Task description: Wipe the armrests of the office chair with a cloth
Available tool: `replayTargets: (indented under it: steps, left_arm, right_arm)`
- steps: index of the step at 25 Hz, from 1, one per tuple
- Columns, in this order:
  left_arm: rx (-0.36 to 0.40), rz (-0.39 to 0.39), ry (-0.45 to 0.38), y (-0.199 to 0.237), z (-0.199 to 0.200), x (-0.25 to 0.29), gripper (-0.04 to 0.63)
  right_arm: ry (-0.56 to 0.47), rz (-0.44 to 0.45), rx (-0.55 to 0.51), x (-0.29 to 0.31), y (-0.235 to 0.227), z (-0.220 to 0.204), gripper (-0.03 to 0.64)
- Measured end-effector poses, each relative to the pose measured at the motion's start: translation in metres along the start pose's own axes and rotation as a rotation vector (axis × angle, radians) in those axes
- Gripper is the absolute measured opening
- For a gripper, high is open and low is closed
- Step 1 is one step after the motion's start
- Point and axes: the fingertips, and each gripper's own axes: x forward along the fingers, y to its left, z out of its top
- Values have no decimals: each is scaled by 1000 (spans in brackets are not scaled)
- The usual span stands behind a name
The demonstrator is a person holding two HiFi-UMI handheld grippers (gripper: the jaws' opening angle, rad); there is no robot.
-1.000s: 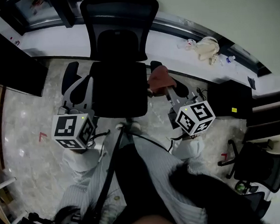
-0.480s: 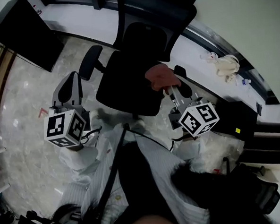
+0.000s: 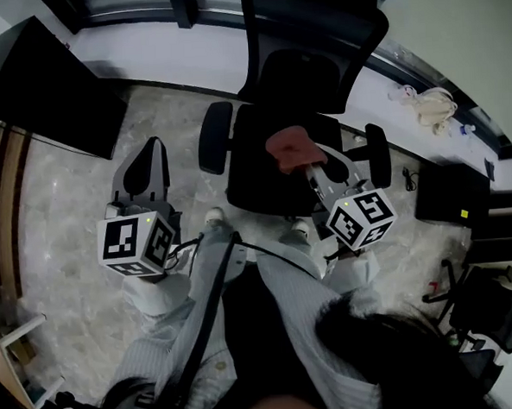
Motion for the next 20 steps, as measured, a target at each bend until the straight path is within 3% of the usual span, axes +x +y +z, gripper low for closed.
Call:
replayTargets:
  steps: [6,11,14,20]
  left_arm:
    - [47,-153,72,65,3,38,3]
    - [46,-211,113,83,-19,54,3]
    - [28,-227,143,81,-35,51,3]
    - [3,-192,175,89,-63,34,3]
  right_arm:
    - [22,-170,51,63,39,-31,29]
    - [115,-226,59,83,51,-73,29]
    - [195,-218,46,89,58,-96,29]
    - [424,-101,-41,127,82,-170,29]
